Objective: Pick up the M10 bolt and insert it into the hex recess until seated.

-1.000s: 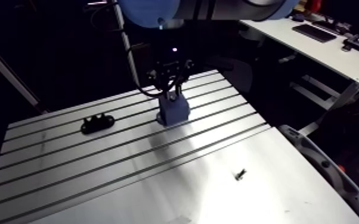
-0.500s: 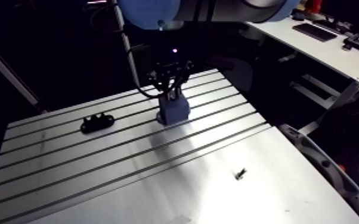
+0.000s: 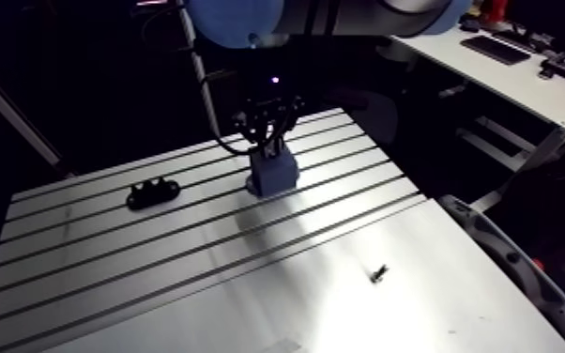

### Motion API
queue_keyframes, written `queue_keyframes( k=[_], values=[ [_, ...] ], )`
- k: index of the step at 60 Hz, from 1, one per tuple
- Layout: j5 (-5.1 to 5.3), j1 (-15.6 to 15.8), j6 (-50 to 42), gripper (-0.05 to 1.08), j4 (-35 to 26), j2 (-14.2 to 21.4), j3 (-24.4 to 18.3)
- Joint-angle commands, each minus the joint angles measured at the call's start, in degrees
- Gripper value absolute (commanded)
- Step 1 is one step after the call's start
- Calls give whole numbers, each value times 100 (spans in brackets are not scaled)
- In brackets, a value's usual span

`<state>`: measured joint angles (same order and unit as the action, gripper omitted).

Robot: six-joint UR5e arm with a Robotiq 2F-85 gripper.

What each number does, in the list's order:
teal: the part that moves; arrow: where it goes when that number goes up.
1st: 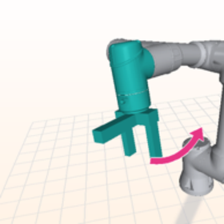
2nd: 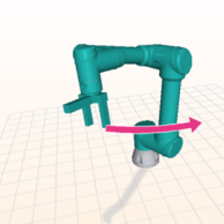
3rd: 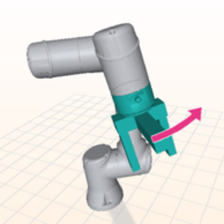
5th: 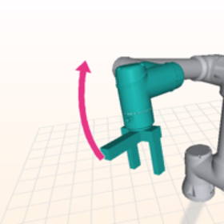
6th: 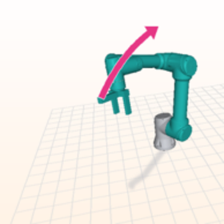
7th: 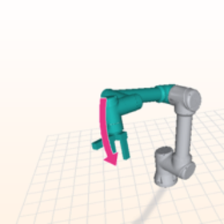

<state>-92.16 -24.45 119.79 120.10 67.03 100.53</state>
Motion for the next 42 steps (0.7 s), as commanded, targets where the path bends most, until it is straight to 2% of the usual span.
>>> queue_keyframes(
  k=[1,4,42],
  values=[
    [1,1,-4,66,1,-2,15],
    [1,1,-4,70,1,-2,15],
    [18,10,123,76,1,7,6]
  ],
)
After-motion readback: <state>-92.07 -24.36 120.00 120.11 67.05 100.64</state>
